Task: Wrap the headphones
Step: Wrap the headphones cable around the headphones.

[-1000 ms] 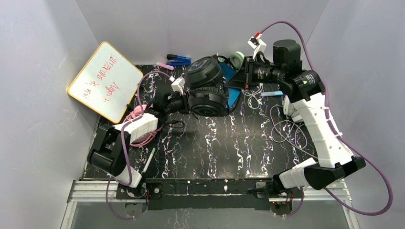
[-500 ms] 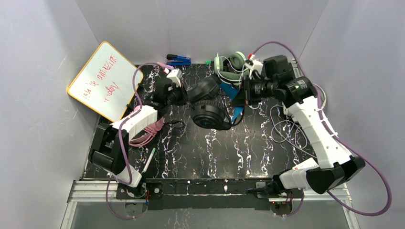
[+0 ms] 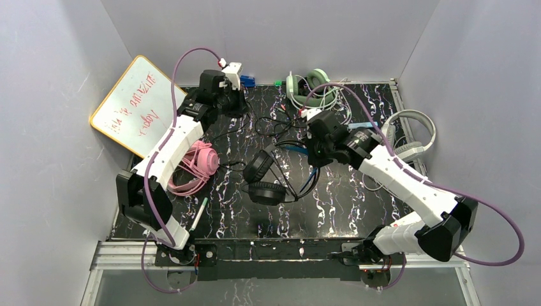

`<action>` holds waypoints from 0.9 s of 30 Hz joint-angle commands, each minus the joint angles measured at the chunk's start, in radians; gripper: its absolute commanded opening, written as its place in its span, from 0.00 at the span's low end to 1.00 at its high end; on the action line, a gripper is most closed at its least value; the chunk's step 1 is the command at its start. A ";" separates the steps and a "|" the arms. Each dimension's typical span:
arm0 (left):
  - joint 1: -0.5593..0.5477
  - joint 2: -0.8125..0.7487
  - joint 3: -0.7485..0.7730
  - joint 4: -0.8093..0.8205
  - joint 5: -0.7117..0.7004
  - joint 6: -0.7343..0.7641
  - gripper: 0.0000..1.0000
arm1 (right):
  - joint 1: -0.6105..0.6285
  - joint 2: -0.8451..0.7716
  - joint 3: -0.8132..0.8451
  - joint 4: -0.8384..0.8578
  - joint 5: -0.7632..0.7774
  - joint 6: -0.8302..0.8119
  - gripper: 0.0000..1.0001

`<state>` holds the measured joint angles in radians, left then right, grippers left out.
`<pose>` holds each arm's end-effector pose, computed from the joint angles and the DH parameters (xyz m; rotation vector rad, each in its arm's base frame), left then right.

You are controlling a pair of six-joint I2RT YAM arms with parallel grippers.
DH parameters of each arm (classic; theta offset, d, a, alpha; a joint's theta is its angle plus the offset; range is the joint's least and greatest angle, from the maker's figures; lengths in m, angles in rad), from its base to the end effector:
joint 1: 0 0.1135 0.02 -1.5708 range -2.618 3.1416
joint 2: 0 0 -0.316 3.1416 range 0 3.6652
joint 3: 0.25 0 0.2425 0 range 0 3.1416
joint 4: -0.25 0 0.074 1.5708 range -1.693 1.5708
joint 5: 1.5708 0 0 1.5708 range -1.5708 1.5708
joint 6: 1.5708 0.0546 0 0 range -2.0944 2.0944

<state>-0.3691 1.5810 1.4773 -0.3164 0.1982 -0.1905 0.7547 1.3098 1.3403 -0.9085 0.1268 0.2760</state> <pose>0.3501 -0.1470 0.4128 0.3101 2.0016 -0.5552 0.1893 0.1685 0.3873 -0.5289 2.4054 0.3020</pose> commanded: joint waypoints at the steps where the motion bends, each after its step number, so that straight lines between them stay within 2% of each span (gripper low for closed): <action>1: 0.007 0.025 0.092 -0.203 0.099 0.074 0.00 | 0.104 -0.026 -0.018 0.110 0.277 -0.008 0.01; 9: 0.007 0.002 0.110 -0.284 0.158 0.091 0.00 | 0.123 0.060 -0.030 0.050 0.498 0.047 0.01; 16: 0.007 0.009 0.079 -0.281 0.441 0.017 0.00 | 0.124 0.158 0.015 -0.024 0.777 0.198 0.01; 22: 0.005 -0.030 -0.015 -0.244 0.606 -0.037 0.00 | 0.111 0.183 0.016 0.075 0.809 0.214 0.01; 27: -0.036 -0.063 -0.091 -0.215 0.692 -0.097 0.00 | 0.090 0.301 0.098 -0.001 0.846 0.339 0.01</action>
<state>-0.3733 1.5925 1.4281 -0.5411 0.7551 -0.2298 0.8631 1.5368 1.3342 -0.9184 0.8913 0.4644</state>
